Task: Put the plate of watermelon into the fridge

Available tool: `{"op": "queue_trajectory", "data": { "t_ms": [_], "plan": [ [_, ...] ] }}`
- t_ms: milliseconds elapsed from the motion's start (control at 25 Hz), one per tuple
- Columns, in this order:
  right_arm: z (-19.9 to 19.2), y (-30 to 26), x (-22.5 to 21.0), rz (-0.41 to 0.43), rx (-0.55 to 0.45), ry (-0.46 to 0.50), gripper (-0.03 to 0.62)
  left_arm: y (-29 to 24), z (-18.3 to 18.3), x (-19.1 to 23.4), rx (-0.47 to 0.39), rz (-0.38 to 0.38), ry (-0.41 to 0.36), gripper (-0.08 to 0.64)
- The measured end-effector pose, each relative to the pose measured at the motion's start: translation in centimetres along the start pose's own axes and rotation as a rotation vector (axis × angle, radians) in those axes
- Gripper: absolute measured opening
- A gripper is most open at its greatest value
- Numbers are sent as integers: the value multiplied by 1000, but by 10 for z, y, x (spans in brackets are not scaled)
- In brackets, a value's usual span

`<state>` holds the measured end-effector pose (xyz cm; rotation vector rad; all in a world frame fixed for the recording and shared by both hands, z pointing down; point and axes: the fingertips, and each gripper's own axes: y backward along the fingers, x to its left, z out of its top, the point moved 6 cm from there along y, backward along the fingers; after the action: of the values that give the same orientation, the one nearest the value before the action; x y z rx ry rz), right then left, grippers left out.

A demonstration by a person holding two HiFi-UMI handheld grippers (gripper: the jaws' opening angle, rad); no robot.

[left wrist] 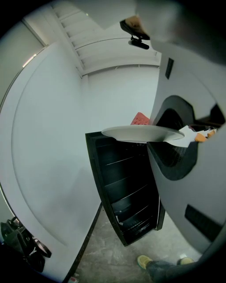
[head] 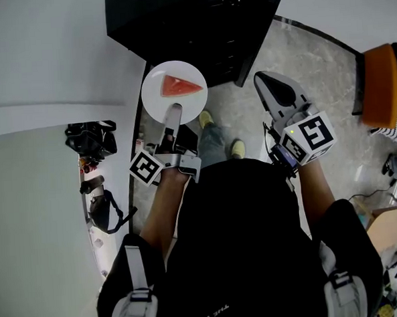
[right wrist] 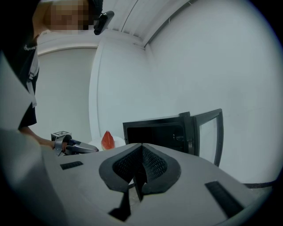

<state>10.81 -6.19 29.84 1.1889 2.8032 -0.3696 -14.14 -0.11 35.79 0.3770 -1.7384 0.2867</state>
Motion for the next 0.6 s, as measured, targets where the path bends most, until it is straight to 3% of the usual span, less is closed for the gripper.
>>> {"op": "queue_trajectory", "data": {
  "t_ms": [600],
  "plan": [
    [7, -81, -14, -10, 66, 3, 9, -48, 45, 36, 87, 3, 22, 31]
  ]
}}
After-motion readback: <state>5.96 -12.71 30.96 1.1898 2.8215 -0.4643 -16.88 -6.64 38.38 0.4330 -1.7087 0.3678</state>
